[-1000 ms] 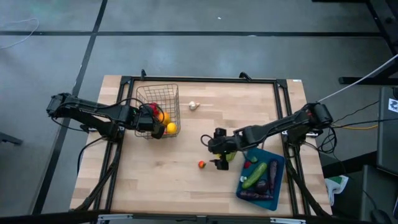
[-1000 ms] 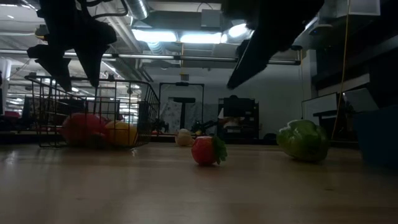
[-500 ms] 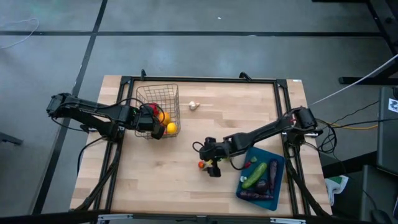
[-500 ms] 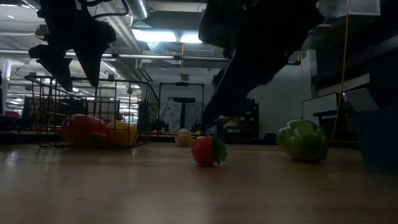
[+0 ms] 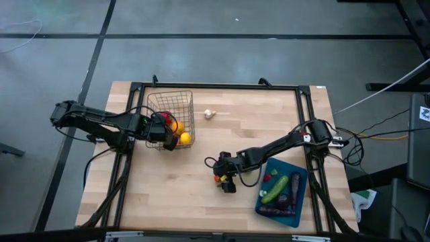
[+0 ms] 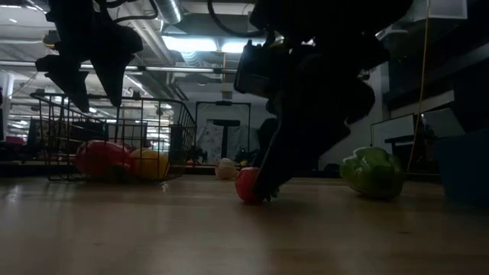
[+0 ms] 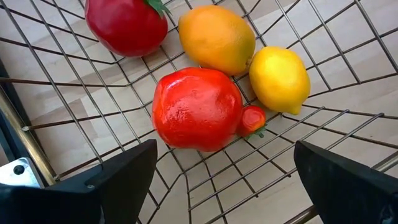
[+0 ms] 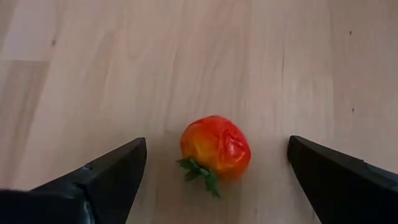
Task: Sort produce into baskets
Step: Put the orange peach into the wire basket, then put the white garlic into the blue bin
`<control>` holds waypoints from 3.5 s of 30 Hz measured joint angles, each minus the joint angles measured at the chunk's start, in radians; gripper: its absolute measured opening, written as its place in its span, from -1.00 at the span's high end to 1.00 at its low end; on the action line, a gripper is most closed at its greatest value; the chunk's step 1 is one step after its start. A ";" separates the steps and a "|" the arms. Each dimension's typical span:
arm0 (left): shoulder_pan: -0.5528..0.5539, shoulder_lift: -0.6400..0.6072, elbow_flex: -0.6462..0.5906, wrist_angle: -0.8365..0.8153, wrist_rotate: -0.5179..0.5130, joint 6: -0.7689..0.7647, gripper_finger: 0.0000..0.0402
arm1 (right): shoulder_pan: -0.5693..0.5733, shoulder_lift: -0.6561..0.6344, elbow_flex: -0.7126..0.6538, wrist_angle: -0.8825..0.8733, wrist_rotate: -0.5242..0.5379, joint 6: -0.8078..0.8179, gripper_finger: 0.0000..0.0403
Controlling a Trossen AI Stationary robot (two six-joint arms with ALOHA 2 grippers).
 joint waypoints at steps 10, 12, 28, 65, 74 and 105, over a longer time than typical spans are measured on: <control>0.000 0.000 0.000 0.000 -0.012 0.000 -0.84 | -0.001 0.014 0.001 0.011 0.038 -0.009 -0.57; 0.000 0.000 0.000 0.000 -0.014 0.000 -0.84 | -0.001 0.015 0.001 0.013 0.041 -0.009 -0.42; 0.000 0.000 0.000 0.000 -0.019 0.002 -0.84 | -0.001 0.017 0.044 0.026 0.033 -0.041 0.41; 0.000 -0.268 0.001 0.011 -0.084 0.055 -0.84 | -0.312 0.065 0.385 0.269 0.131 -0.213 0.30; 0.000 -0.270 0.001 0.029 -0.087 0.064 -0.84 | -0.315 0.116 0.384 0.286 0.131 -0.212 0.30; 0.000 -0.270 0.001 0.047 -0.091 0.114 -0.84 | -0.315 0.115 0.384 0.287 0.196 -0.210 -0.53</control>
